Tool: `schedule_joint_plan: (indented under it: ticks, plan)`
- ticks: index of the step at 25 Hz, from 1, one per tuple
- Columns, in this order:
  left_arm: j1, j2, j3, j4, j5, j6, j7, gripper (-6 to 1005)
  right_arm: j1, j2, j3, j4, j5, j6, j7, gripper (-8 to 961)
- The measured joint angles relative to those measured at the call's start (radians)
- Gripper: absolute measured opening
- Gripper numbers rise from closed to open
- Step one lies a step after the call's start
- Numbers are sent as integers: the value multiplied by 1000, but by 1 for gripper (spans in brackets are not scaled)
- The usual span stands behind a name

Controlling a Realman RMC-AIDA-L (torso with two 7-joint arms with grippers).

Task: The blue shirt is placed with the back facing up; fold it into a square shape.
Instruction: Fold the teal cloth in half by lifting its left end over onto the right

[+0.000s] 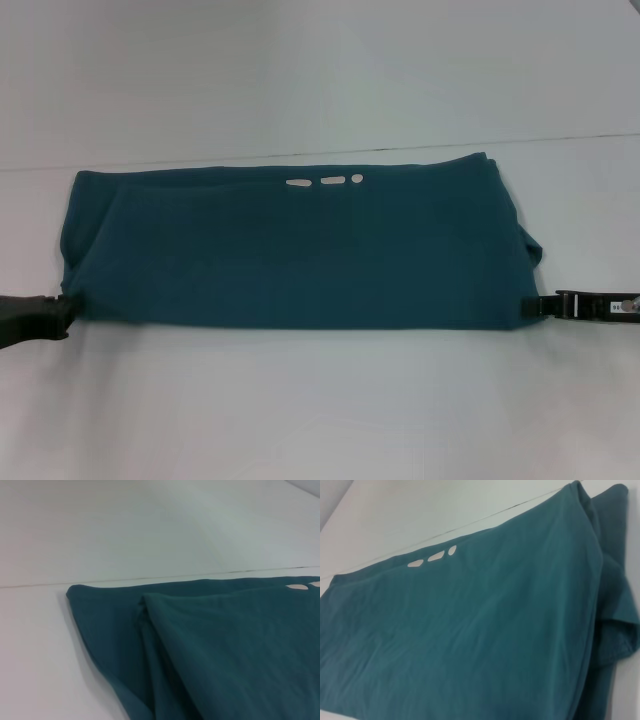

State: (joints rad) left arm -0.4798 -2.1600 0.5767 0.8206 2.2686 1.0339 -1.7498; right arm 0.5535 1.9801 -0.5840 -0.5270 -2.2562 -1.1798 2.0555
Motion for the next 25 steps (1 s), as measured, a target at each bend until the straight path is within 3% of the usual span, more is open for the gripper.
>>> schedule_joint_plan:
  ticks: [4,25]
  plan:
    - [4,-1,-3,2,0,20,0,4,-2,0,5,-1,2,5,-6,16]
    - [68,-4,-9,66,-10,144,-25,3,-37,-8,50,-18,6,-36,-46,59]
